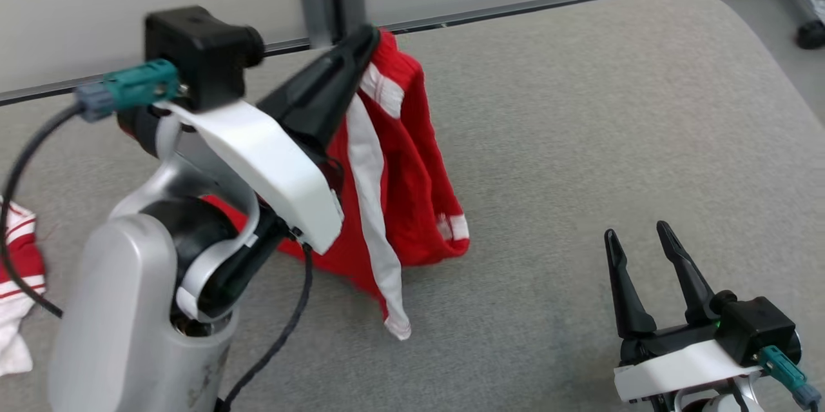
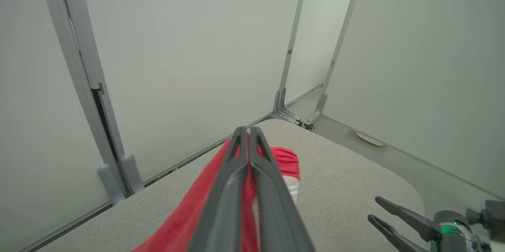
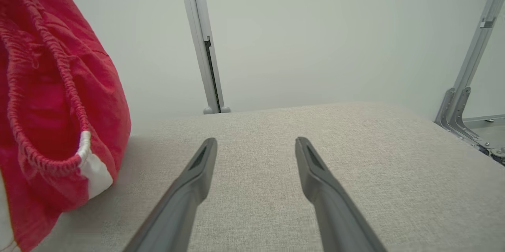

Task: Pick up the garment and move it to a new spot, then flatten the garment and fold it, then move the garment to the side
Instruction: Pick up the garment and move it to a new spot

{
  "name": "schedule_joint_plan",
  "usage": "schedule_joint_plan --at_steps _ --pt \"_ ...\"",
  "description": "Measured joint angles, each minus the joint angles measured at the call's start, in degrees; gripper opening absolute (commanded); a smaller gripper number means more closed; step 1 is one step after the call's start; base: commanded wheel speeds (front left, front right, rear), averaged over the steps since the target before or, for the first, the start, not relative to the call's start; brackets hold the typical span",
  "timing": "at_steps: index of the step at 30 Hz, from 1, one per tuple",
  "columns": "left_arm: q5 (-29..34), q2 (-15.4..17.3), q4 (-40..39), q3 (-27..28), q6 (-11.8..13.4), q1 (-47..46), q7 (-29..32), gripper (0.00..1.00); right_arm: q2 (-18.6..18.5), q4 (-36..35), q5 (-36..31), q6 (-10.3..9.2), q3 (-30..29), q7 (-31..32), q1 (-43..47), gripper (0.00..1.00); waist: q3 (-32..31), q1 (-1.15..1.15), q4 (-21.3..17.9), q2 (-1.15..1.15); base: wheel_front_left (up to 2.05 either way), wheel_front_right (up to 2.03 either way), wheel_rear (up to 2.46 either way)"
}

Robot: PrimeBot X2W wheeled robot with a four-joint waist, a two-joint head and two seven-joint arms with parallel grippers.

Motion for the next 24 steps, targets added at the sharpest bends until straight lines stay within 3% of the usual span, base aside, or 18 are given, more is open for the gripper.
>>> schedule_joint_plan --at_steps 6,16,18,19,20,24 --pt "-0.37 -1.10 10.16 -2.24 1.42 5.21 -0.81 0.00 0.62 0.10 0.58 0.00 -0.23 0.00 -0.60 1.00 1.39 0.00 -3.99 0.00 0.00 0.00 0.00" --pt "0.05 -3.55 38.83 -10.90 0.14 6.91 -17.22 0.00 1.09 1.51 0.80 0.00 0.51 0.00 -1.24 1.00 2.54 0.00 -6.53 0.00 0.00 0.00 0.00" --pt "-0.58 -3.47 41.28 -11.88 0.49 6.53 -21.87 0.50 1.14 1.66 0.57 0.00 0.49 0.00 -1.26 1.00 2.19 0.00 -6.53 0.00 0.00 0.00 0.00" --pt "-1.46 -3.42 41.76 -12.82 0.71 6.30 -24.23 0.50 1.14 1.68 0.48 0.00 0.46 0.00 -1.26 1.00 1.92 0.00 -6.44 0.00 0.00 0.00 0.00" --pt "-1.69 -3.49 41.86 -13.68 1.08 6.15 -26.65 1.00 1.14 1.67 0.40 0.00 0.38 0.00 -1.26 1.00 1.58 0.00 -6.32 0.00 0.00 0.00 0.00" --pt "-3.24 -3.63 39.53 -15.32 3.45 7.30 -36.11 1.00 0.24 1.19 -0.62 0.00 -0.62 0.01 -0.52 1.00 -0.24 0.00 -5.40 0.00 0.00 0.00 0.00"
